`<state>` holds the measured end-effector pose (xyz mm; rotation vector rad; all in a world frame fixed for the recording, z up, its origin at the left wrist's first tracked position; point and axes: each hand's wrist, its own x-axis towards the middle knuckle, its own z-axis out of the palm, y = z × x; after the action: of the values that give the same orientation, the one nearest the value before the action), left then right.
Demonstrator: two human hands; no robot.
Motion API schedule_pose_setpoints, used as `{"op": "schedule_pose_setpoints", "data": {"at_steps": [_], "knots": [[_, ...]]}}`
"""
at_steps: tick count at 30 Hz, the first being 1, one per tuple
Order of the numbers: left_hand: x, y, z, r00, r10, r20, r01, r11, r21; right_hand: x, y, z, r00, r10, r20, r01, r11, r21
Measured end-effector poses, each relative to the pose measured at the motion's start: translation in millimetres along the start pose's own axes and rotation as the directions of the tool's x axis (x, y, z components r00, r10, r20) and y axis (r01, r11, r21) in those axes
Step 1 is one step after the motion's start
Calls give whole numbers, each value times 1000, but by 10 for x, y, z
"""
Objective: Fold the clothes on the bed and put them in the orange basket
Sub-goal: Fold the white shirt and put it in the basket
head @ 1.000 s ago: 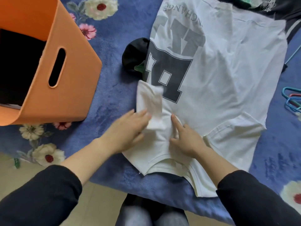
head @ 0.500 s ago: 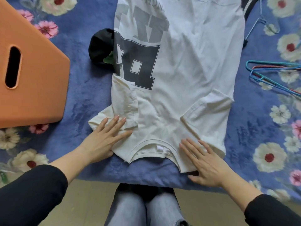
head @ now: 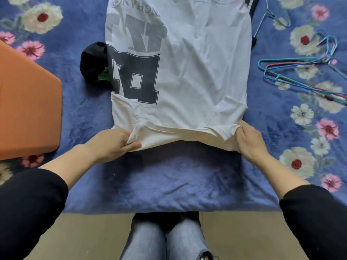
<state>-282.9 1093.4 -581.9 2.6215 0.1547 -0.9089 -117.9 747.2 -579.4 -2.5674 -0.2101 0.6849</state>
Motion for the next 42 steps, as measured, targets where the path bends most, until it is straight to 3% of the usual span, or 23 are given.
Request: {"op": "schedule_pose_setpoints", "data": {"at_steps": [3,5,7,9,11,12,14,17,19,25,28,32,34,39,42], "knots": [[-36,206,-130,968,-86,235,72,995,70,-18,41,-120,994,-1,112,14,994,-109],[-139,371,-143,913,-113,392,85,992,88,-137,99,-177,963,34,266,17,982,-186],[-273,515,-84,826,-133,548,122,991,56,-291,198,-205,877,120,466,29,953,-301],[-386,610,13,720,-133,681,155,987,30,-413,332,-226,742,267,615,-22,927,-376],[-425,639,74,662,-90,744,135,991,-1,-468,416,-267,646,385,659,-90,896,-435],[-399,627,56,664,-64,745,136,990,-37,-446,407,-299,643,409,648,-149,896,-418],[-303,567,-50,733,-26,680,169,975,-145,-362,321,-375,709,382,593,-231,920,-316],[-78,441,-395,871,-50,488,227,923,-310,-81,128,-507,864,220,452,-120,964,-239],[64,349,-650,931,-73,359,218,897,-384,122,16,-606,927,142,347,-72,976,-207],[541,269,-1430,991,-135,25,136,935,-328,838,-369,-969,990,-65,123,94,965,-243],[842,255,-1742,939,-211,-273,126,946,-300,1243,-516,-1110,993,-120,18,120,959,-258],[1217,149,-1816,752,-365,-549,147,905,-400,1671,-567,-1156,963,-77,-257,1,959,-284],[1302,117,-1645,671,-464,-579,182,859,-478,1756,-519,-1081,947,-23,-321,-46,978,-206],[1223,208,-986,656,-595,-464,313,775,-550,1662,-196,-756,982,124,-144,-152,967,-205],[1262,252,-924,552,-725,-411,395,662,-637,1683,-122,-707,970,173,-171,-194,975,-112]]}}
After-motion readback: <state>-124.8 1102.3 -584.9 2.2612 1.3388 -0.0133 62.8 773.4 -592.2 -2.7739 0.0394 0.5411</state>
